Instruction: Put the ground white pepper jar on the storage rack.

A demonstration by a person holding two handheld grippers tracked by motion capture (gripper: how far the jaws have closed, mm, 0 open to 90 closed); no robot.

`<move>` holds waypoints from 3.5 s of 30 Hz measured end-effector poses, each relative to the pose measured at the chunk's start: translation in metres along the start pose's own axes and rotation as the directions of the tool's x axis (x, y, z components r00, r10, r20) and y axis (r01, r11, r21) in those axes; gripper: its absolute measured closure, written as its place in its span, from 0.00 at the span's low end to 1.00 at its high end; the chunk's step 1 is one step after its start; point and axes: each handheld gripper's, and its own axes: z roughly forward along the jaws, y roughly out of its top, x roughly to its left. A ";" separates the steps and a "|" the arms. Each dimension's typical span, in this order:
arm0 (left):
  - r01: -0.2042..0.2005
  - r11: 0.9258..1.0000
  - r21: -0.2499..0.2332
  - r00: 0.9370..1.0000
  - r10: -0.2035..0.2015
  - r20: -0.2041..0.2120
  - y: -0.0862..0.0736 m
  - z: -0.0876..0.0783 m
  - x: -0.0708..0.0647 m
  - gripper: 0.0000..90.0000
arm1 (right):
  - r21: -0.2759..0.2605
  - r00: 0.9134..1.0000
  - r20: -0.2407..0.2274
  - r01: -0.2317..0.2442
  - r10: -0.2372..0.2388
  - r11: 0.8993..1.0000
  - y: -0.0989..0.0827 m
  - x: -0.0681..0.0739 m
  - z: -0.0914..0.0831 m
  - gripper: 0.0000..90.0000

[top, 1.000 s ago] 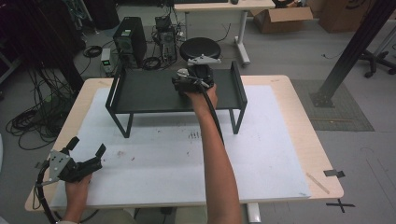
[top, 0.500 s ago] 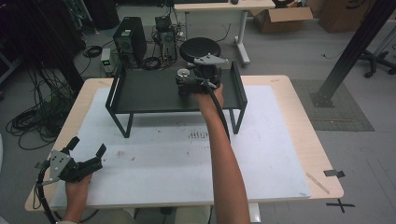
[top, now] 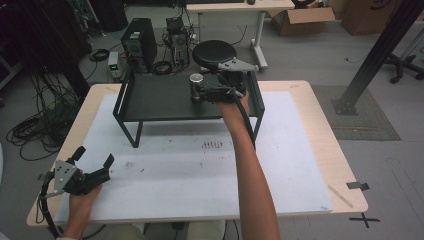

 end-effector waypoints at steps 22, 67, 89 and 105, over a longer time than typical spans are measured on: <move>-0.004 1.000 -0.004 1.000 0.004 -0.003 0.000 0.000 0.000 0.00 | -0.106 1.000 -0.009 -0.008 0.008 0.994 -0.024 -0.008 -0.052 0.00; -0.007 1.000 -0.019 1.000 0.007 -0.016 -0.001 -0.002 -0.001 0.00 | -0.216 0.997 0.077 -0.008 0.025 0.976 -0.121 -0.006 -0.137 0.00; -0.005 1.000 -0.013 1.000 0.005 -0.016 -0.001 -0.001 -0.001 0.00 | -0.231 0.982 0.144 -0.086 0.122 0.969 -0.195 -0.020 -0.146 0.00; -0.006 1.000 -0.015 1.000 0.005 -0.016 -0.001 -0.002 -0.001 0.00 | -0.210 0.976 0.184 -0.072 0.112 0.975 -0.220 -0.017 -0.138 0.00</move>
